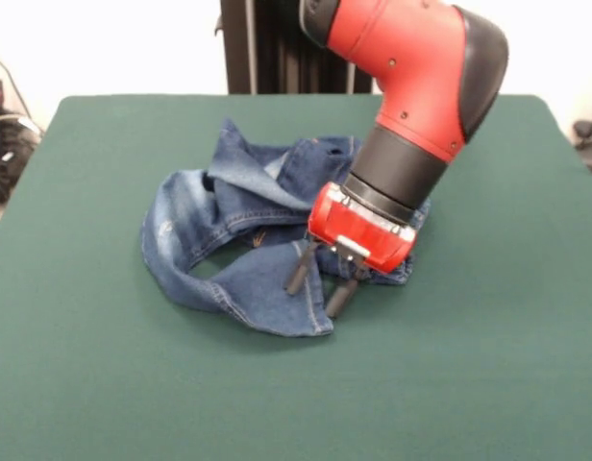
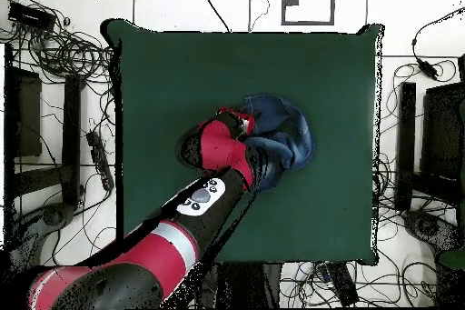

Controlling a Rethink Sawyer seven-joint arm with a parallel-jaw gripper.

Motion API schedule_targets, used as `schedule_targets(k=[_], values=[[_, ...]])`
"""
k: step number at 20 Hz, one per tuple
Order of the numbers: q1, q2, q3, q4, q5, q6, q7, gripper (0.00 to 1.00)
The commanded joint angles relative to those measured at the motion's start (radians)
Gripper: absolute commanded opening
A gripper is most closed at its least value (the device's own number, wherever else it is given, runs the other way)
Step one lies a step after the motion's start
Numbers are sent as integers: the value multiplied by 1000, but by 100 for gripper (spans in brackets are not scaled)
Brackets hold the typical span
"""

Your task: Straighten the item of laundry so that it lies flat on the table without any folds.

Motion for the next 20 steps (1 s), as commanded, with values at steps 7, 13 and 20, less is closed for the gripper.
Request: schedule_targets(k=[7, 13, 20], values=[[2, -60, 125, 1, 52, 218, 220, 0], [9, -76, 119, 13, 39, 236, 221, 0], [-75, -303, 264, 234, -56, 135, 161, 0]])
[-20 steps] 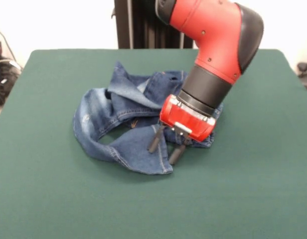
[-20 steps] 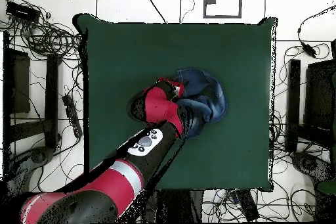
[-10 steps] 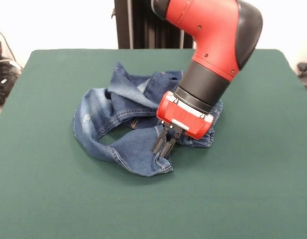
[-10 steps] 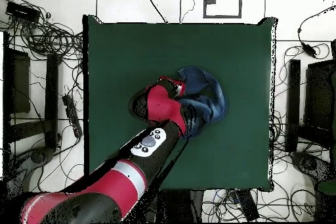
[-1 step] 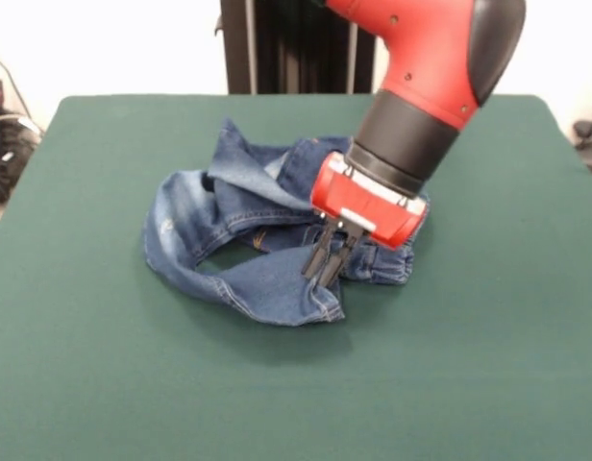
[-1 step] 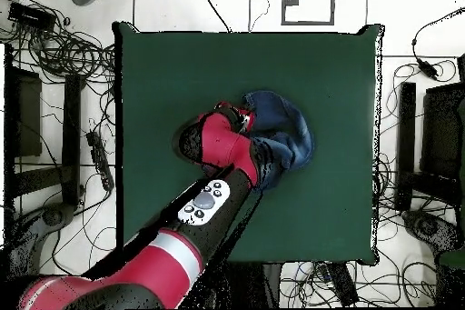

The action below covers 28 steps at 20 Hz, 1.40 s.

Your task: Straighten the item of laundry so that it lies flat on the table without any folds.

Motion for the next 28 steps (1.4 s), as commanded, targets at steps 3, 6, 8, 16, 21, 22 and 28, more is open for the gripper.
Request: schedule_targets(k=[3, 6, 8, 16, 21, 22, 28], values=[[-144, -287, 327, 337, -164, -64, 98, 0], [-269, -435, 391, 447, -282, -17, -19, 0], [-383, -552, 450, 503, -374, 54, -125, 0], [-680, -734, 655, 586, -632, 67, -144, 0], [-686, -727, 622, 591, -679, -102, 86, 0], [-677, -724, 612, 591, -669, -115, 121, 0], [-592, -698, 513, 588, -568, -122, 237, 0]])
